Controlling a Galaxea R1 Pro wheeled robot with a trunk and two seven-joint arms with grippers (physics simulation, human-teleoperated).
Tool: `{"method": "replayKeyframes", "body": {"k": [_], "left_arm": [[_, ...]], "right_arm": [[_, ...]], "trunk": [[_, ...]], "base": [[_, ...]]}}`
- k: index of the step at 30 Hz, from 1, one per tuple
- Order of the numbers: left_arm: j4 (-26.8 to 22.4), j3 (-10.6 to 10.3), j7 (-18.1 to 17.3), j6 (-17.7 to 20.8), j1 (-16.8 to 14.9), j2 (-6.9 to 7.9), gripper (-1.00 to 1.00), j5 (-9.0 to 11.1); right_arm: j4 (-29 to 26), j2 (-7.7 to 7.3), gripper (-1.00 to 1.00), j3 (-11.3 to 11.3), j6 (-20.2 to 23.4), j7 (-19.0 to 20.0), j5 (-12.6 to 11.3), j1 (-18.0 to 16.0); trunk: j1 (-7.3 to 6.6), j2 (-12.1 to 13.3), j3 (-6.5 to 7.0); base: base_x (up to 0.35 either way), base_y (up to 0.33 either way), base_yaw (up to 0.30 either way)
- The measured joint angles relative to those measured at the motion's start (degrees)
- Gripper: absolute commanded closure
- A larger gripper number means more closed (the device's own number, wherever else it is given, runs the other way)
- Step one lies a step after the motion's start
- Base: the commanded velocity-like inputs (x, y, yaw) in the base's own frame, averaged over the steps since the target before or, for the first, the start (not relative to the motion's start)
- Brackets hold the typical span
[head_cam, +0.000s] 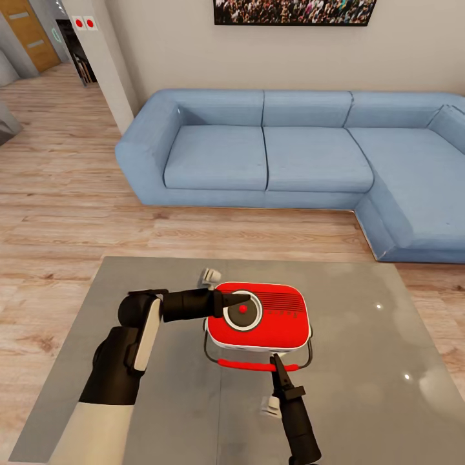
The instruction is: Turn on the radio receiver that's on the table in the living room.
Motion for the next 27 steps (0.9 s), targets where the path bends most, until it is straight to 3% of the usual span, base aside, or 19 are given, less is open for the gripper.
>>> {"method": "replayKeyframes", "body": {"k": [12, 17, 27], "left_arm": [[0.1, 0.0, 0.1, 0.0, 0.0, -0.07, 1.00, 0.0], [0.1, 0.0, 0.1, 0.0, 0.0, -0.09, 1.00, 0.0], [0.2, 0.0, 0.2, 0.0, 0.0, -0.09, 1.00, 0.0]], "right_arm": [[-0.5, 0.11, 1.00, 0.2, 2.3, 0.0, 0.0, 0.0], [-0.6, 0.16, 1.00, 2.5, 2.6, 0.0, -0.1, 0.0], [-0.5, 1.18, 1.00, 3.1, 3.2, 0.0, -0.3, 0.0]], "trunk": [[0.00, 0.0, 0.00], [0.00, 0.0, 0.00], [0.00, 0.0, 0.00]], "base": [[0.000, 0.000, 0.000], [0.000, 0.000, 0.000], [0.000, 0.000, 0.000]]}}
